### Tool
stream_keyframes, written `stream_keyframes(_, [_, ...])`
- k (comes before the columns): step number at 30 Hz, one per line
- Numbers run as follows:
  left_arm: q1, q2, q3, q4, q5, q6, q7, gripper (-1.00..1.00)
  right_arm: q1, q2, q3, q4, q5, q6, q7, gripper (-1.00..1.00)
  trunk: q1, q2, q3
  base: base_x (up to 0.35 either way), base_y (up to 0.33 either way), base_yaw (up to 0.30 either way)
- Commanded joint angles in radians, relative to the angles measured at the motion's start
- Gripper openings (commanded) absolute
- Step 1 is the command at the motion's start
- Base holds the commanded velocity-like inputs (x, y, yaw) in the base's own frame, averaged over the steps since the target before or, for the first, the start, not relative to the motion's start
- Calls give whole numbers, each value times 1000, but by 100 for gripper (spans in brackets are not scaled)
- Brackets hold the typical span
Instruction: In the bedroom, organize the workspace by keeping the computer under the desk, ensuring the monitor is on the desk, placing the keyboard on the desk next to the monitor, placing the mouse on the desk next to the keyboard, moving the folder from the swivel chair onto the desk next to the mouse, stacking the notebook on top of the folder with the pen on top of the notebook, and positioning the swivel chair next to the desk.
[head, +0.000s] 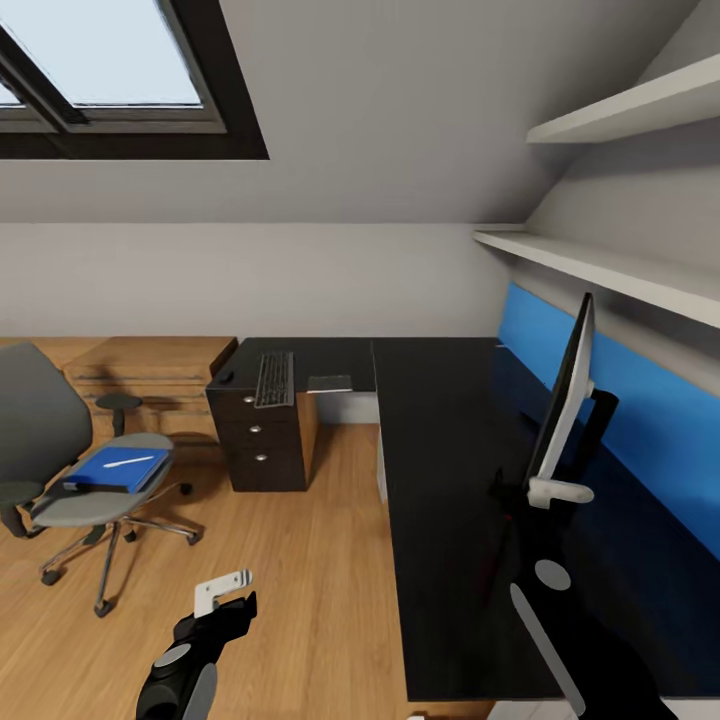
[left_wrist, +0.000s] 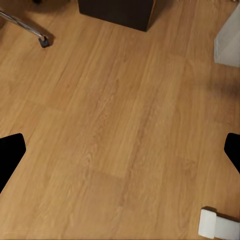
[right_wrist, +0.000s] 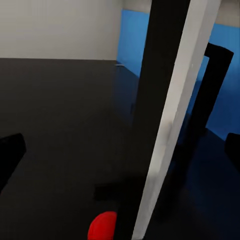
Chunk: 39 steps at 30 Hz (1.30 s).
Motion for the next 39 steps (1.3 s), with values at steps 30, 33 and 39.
stream_keyframes(30, [-1,0,-1,-2,9,3,3,100,-1,-6,-42,14,-7,8,-7,100,0,-1,-1,80,0,0])
stream_keyframes(33, [-1,0,-1,-2,10,4,3,100,-1,-5,-66,29,-8,8,-6,100,0,-1,-1,5,0,0])
stream_keyframes(39, [-1,0,-1,-2,10,4,3,100,-1,-5,-80,38,-9,8,-5,100,0,-1,-1,2,0,0])
